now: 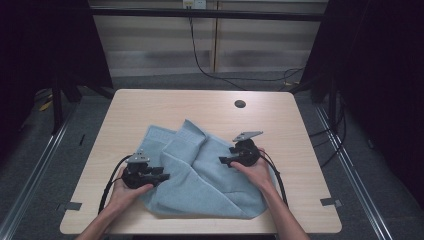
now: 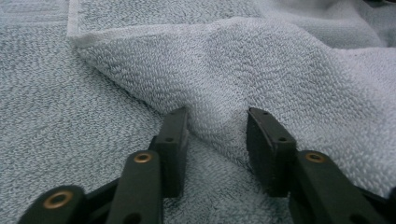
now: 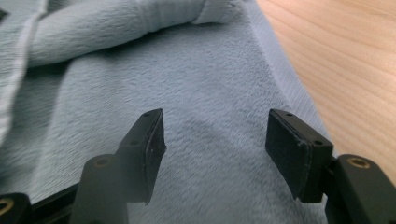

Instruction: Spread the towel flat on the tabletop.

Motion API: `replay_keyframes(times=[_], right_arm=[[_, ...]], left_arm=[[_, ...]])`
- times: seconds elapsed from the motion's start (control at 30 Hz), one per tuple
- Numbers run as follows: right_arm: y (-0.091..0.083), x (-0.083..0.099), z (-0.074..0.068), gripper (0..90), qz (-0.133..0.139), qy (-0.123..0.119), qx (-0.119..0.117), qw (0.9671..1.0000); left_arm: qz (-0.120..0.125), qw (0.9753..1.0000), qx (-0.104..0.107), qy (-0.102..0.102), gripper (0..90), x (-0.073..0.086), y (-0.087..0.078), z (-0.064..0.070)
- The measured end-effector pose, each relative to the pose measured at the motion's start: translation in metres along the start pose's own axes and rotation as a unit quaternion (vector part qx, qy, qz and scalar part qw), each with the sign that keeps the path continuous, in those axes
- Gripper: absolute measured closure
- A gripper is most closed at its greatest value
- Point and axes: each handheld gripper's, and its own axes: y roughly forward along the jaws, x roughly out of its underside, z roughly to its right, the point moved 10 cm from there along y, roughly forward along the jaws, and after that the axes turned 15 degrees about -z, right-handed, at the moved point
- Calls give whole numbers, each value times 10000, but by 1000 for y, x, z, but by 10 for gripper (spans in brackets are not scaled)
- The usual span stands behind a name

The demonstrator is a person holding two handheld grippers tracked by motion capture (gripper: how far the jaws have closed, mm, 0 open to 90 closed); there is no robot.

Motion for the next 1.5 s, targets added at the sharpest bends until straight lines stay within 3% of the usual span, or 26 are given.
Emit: replay_keyframes(times=[0.07, 0.1, 0.13, 0.17, 0.2, 0.27, 0.4, 0.5, 0.53, 0.63, 0.73, 0.87, 0.9, 0.93, 0.97, 1.0, 1.07, 1.1, 1.2, 1.23, 1.3, 1.33, 1.37, 1.4, 1.47, 1.5], right_arm=[[7, 2, 0, 389, 23, -95, 123, 9999], [7, 2, 0, 389, 23, -95, 123, 9999], [4, 6, -3, 515, -83, -194, 297, 9993], [1, 9, -7, 645, -151, -196, 299, 9992], [1, 9, -7, 645, -151, -196, 299, 9992], [-9, 26, -17, 819, -192, -214, 158, 9995], [-21, 46, -24, 842, -245, -170, 124, 9995], [-38, 74, -35, 848, -306, -111, 109, 9994], [-38, 74, -35, 848, -306, -111, 109, 9994], [-56, 101, -38, 853, -367, 44, 233, 9990], [-65, 114, -32, 854, -321, 209, 405, 9984], [-71, 119, -19, 854, -310, 368, 594, 9971], [-72, 119, -14, 854, -305, 450, 682, 9962], [-76, 120, 2, 854, -314, 663, 903, 9932], [-77, 121, 10, 854, -302, 788, 933, 9921], [-78, 121, 19, 854, -246, 897, 945, 9912], [-79, 121, 26, 854, -190, 1002, 966, 9901], [-79, 119, 36, 854, -120, 1052, 963, 9897], [-78, 115, 36, 854, -104, 1042, 958, 9899], [-76, 112, 35, 853, -112, 1012, 957, 9902], [-69, 107, 31, 854, -158, 945, 888, 9914], [-69, 107, 31, 854, -158, 945, 888, 9914], [-67, 103, 28, 853, -152, 914, 838, 9922], [-67, 103, 28, 853, -152, 914, 838, 9922], [-63, 100, 22, 852, -141, 819, 748, 9937], [-63, 100, 21, 851, -156, 804, 740, 9939]], left_arm=[[-13, 10000, -25, 53, 715, 1, -2, 0], [-4, 10000, -23, 89, 715, 1, -2, 1], [-9, 9999, -49, 116, 769, 2, -2, 1], [-1, 9999, -68, 130, 785, 1, -2, 1], [-1, 9999, -68, 130, 799, 1, -2, 1], [10, 9999, -60, 116, 824, 0, -3, -1], [19, 9998, -115, 150, 844, -1, -5, -3], [54, 9998, -92, 169, 848, -1, -6, -5], [57, 9998, -79, 181, 848, -1, -6, -4], [41, 9997, -46, 218, 855, 0, -8, -1], [103, 9995, -34, 293, 860, 0, -12, 4], [314, 9991, -62, 289, 900, -5, -21, 5], [404, 9988, -55, 259, 900, -7, -26, 3], [575, 9983, -16, 133, 900, -8, -35, -2], [575, 9983, -16, 133, 900, -8, -35, -2], [678, 9977, -59, -26, 900, -8, -40, -10], [697, 9975, -55, -121, 900, -8, -41, -13], [692, 9974, 27, -176, 860, -11, -39, -15], [616, 9978, 111, -199, 718, -14, -33, -13], [548, 9984, 100, -126, 718, -17, -30, -11], [469, 9986, 199, -112, 576, -25, -22, -7], [418, 9987, 242, -134, 576, -31, -17, -6], [332, 9990, 267, -134, 485, -43, -8, -6], [332, 9990, 267, -134, 454, -43, -8, -6], [360, 9983, 340, -297, 372, -60, 7, -8], [360, 9983, 340, -297, 350, -60, 7, -8]])
